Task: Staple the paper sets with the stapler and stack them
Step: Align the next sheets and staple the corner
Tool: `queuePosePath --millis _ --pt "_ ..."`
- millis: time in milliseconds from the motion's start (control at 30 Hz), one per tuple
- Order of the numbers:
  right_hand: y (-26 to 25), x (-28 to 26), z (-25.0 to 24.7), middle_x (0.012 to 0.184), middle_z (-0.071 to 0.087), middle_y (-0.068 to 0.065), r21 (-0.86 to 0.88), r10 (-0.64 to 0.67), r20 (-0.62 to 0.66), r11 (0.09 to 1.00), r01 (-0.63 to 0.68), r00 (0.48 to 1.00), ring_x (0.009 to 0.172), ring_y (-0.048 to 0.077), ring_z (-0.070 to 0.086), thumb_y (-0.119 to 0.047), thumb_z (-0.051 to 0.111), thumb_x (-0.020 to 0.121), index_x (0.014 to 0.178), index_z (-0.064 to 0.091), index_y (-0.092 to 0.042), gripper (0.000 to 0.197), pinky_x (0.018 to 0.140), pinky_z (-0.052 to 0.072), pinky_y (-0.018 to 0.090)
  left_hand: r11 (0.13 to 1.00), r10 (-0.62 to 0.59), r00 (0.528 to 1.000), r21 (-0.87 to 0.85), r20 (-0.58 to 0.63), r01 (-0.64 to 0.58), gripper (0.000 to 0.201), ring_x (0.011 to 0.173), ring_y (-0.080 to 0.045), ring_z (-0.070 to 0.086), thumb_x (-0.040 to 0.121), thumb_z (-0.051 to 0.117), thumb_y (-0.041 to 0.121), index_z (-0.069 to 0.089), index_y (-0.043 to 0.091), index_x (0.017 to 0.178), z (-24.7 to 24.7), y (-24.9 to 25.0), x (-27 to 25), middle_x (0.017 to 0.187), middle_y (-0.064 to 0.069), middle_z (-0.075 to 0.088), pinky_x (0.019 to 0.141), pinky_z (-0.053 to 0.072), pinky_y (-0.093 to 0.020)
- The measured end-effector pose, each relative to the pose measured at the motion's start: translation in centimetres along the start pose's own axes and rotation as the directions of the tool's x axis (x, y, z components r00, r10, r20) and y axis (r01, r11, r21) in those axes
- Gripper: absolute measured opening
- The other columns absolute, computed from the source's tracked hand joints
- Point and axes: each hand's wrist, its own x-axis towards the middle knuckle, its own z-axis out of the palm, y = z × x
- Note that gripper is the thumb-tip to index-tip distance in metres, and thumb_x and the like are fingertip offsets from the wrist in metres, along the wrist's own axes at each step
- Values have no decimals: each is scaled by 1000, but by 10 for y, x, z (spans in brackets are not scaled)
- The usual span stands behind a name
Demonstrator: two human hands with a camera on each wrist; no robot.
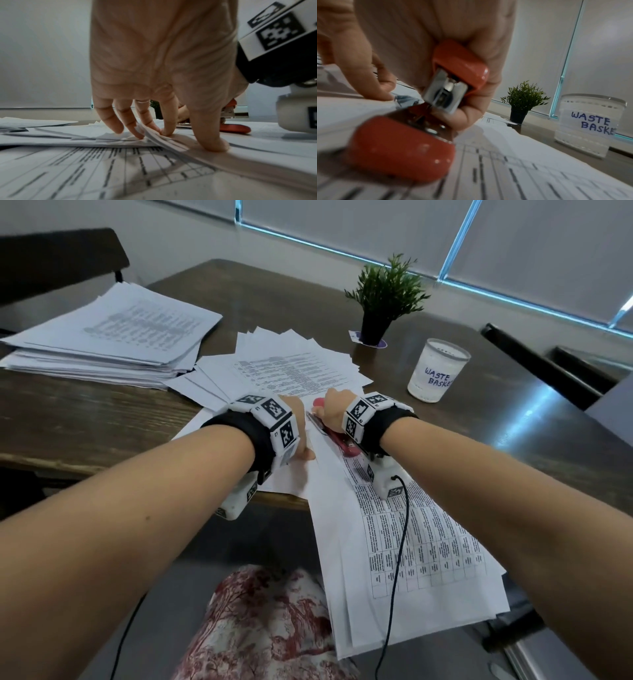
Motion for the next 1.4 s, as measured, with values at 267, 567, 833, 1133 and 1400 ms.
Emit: queuePosePath --millis 267,567,833,1133,1400 --pt "14 2 1 121 59 17 119 -75 40 990 70 996 107 32 54 -45 41 101 121 48 -5 46 82 37 32 971 -77 997 -231 -30 68 50 90 -19 65 60 88 48 66 13 88 -11 -17 6 92 0 69 81 54 -29" --pt "20 -14 2 116 62 12 76 -250 64 967 245 966 105 33 56 -40 53 97 121 47 -12 37 88 42 34 874 -266 964 -420 11 246 85 65 -28 71 3 88 62 74 14 72 -5 -40 32 61 -6 71 75 59 -45" --pt "9 -14 6 120 59 19 -68 -156 50 985 159 987 106 36 57 -40 45 100 128 41 -7 43 77 40 34 912 -171 985 -381 -24 149 37 66 -18 71 51 90 48 76 18 68 -15 -30 1 63 4 71 75 61 -39" --pt "-2 -18 8 128 56 17 -55 -75 12 996 75 997 115 36 54 -35 41 102 128 42 -3 42 82 39 33 929 -205 972 -336 -115 156 52 107 -31 63 63 86 48 56 9 79 -16 -4 -18 113 -15 65 77 45 -33" --pt "1 -13 15 121 58 21 -36 -110 -61 993 108 992 109 36 56 -35 42 102 125 42 -3 40 73 35 31 965 -97 989 -256 -112 65 41 92 -26 65 76 79 38 68 8 102 -19 -1 -16 102 -11 71 86 52 -41"
